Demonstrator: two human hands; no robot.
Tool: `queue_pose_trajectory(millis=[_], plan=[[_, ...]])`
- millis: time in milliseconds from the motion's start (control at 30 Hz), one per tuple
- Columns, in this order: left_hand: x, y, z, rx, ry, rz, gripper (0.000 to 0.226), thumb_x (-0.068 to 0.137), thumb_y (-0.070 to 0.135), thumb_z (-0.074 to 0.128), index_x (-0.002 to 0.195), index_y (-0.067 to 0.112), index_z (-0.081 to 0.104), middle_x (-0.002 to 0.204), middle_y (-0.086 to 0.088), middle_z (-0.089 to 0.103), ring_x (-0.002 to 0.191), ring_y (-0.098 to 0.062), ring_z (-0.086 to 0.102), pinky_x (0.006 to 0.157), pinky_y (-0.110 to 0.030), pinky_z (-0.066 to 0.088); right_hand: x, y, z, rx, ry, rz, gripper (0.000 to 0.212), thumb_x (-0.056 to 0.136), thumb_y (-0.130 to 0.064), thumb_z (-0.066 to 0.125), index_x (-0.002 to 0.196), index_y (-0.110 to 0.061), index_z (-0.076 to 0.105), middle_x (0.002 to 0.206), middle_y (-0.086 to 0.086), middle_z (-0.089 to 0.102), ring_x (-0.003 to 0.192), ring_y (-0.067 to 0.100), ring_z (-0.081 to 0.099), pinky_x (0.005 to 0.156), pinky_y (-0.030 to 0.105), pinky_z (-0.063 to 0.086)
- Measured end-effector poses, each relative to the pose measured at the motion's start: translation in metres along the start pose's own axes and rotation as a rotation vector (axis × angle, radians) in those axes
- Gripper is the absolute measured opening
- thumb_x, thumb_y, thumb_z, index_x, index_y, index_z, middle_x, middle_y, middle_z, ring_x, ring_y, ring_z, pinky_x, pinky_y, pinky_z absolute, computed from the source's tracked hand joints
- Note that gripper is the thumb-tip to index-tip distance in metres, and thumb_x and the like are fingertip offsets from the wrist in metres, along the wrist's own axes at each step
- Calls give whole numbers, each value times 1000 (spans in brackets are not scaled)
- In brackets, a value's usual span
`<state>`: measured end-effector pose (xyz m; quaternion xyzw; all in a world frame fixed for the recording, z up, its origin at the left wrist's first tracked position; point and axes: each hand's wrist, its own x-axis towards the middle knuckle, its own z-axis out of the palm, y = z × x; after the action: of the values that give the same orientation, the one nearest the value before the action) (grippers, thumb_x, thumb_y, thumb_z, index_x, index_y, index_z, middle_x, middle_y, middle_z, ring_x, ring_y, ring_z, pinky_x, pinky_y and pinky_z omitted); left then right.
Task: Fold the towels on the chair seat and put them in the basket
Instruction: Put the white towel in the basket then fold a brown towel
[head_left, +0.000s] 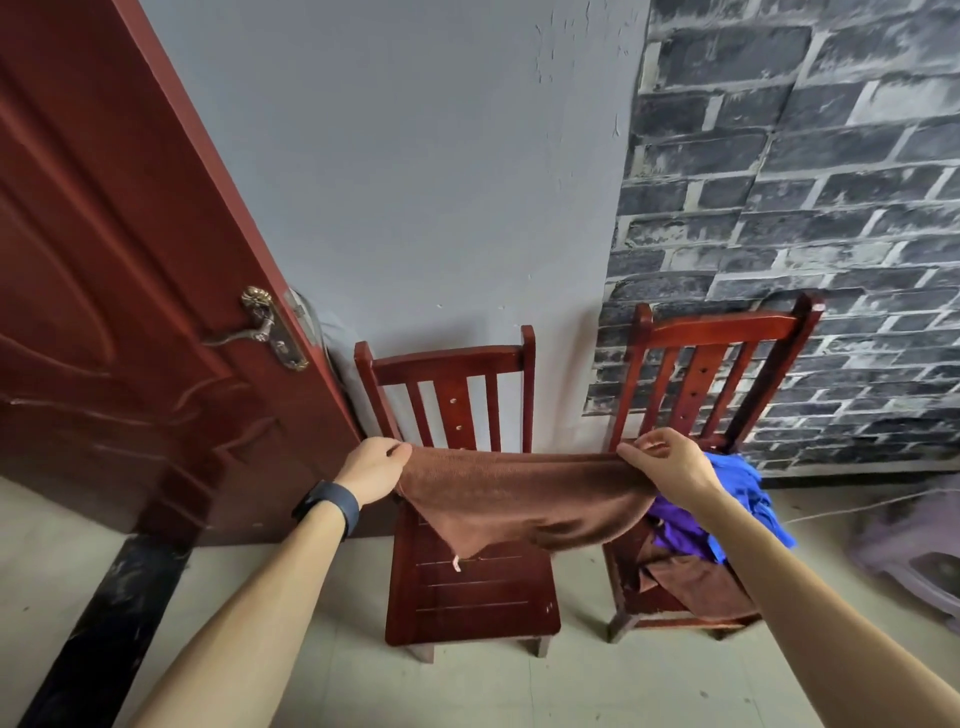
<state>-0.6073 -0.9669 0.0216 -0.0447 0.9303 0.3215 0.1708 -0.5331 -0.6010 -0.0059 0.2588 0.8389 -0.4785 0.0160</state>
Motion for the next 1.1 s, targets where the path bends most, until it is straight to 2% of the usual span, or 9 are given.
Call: queue_pose_trajectory(millis=[100,167,267,333,567,667,800,933,1100], plan=[[0,-10,-1,-87,33,-60,30,104,28,39,107,16,66,112,-4,60,113,-28,58,91,-32,42,1,3,8,438,-93,155,20,87,-16,75,104,-11,67,96,7,68,81,19,59,71,32,46],[3,-15,-4,-371,52,-158,29,103,28,46,119,12,64,116,-6,63,105,-27,60,92,-37,50,1,1,10,583,-134,194,27,89,1,65,112,-11,65,96,7,65,82,18,58,71,30,44],[1,-17,-12,-888,-34,-253,15,96,26,61,108,17,63,105,-8,69,97,-23,65,92,-44,50,4,2,11,382,-99,86,34,86,6,64,112,-16,67,92,6,66,76,17,58,66,30,46],[1,-21,-19,-990,-109,-184,20,91,18,67,111,21,66,111,-9,71,104,-25,66,94,-43,49,6,4,14,86,-31,-21,30,83,-6,72,101,-29,69,93,1,72,74,17,64,71,32,52],[1,-46,-18,-611,-339,-13,63,71,-10,76,115,34,70,130,-18,58,122,-32,56,97,-45,52,-3,5,24,-70,79,-79,13,88,-21,71,98,-29,71,87,-7,71,79,10,65,61,16,44],[2,-51,-14,-347,-227,69,52,74,-6,75,108,34,71,127,-8,63,125,-28,54,103,-45,49,-5,11,26,-264,-9,-68,12,91,-22,67,96,-33,67,83,-4,68,67,8,59,57,17,40],[-2,-55,-6,16,-157,110,34,86,9,68,116,25,69,129,-3,63,125,-24,55,99,-32,47,-9,24,37,-367,-48,-31,4,94,-34,62,94,-33,65,88,1,68,84,24,62,74,33,48],[-8,-71,-3,87,-147,69,27,93,26,64,118,20,69,122,0,66,117,-22,60,89,-22,44,-10,28,45,-156,-25,30,12,93,-37,63,95,-27,70,88,0,70,82,21,64,72,34,48],[-12,-85,-8,-243,-74,-35,13,92,29,66,102,24,73,86,9,66,77,-11,56,63,-20,44,-13,21,43,350,-191,161,29,82,-6,76,107,-21,73,92,5,70,82,17,63,82,37,47]])
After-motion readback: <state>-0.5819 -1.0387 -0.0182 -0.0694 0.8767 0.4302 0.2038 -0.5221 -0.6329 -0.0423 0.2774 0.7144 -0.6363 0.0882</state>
